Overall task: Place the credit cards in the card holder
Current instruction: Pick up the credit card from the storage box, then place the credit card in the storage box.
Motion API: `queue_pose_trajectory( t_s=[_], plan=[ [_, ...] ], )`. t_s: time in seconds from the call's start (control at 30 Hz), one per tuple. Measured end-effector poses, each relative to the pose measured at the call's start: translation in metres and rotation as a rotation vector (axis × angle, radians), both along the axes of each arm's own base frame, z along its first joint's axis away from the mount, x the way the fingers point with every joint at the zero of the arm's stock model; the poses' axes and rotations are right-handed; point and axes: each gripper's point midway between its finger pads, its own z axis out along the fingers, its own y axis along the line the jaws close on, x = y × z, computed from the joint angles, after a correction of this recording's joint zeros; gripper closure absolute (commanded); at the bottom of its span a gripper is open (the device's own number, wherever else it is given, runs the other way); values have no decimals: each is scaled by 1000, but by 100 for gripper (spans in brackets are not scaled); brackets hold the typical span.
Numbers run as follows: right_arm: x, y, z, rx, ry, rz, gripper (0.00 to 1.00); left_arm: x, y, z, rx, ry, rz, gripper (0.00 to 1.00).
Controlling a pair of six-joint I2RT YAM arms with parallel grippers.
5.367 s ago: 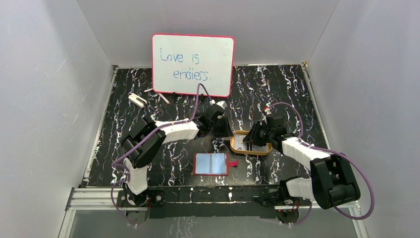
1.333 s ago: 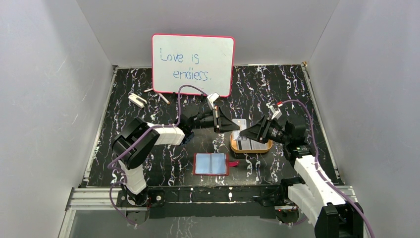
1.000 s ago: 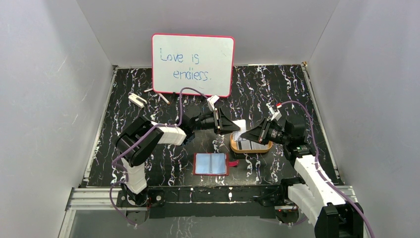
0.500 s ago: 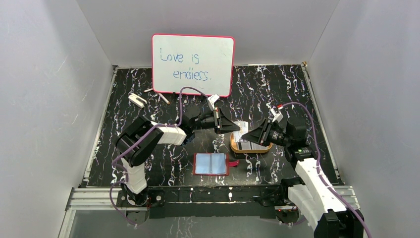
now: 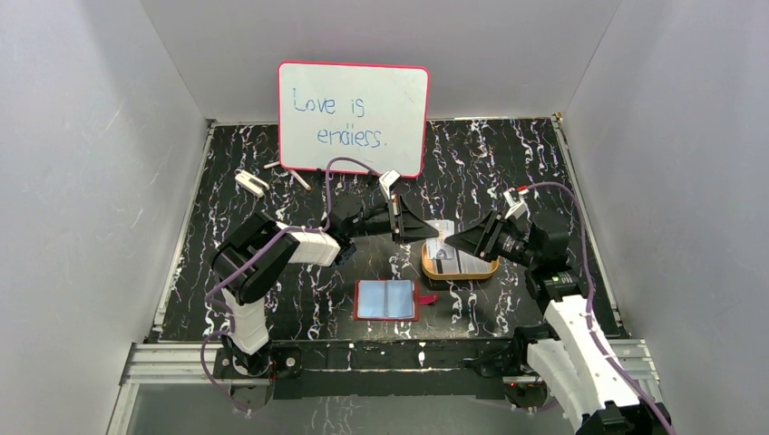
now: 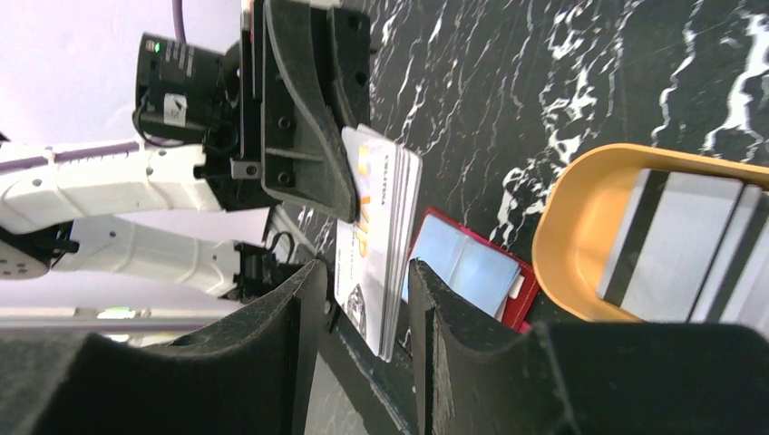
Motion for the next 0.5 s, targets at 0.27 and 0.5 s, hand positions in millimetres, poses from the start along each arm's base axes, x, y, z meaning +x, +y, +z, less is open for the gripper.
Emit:
queue_pose_trajectory(
  t_s=[0.27, 0.5],
  plan=[
    [13, -15, 6, -22, -32, -156, 50, -9, 8, -5, -16, 10, -31, 100],
    [20, -17, -3, -33, 8, -181, 60, -12, 12, 0, -57, 13, -55, 100]
  ],
)
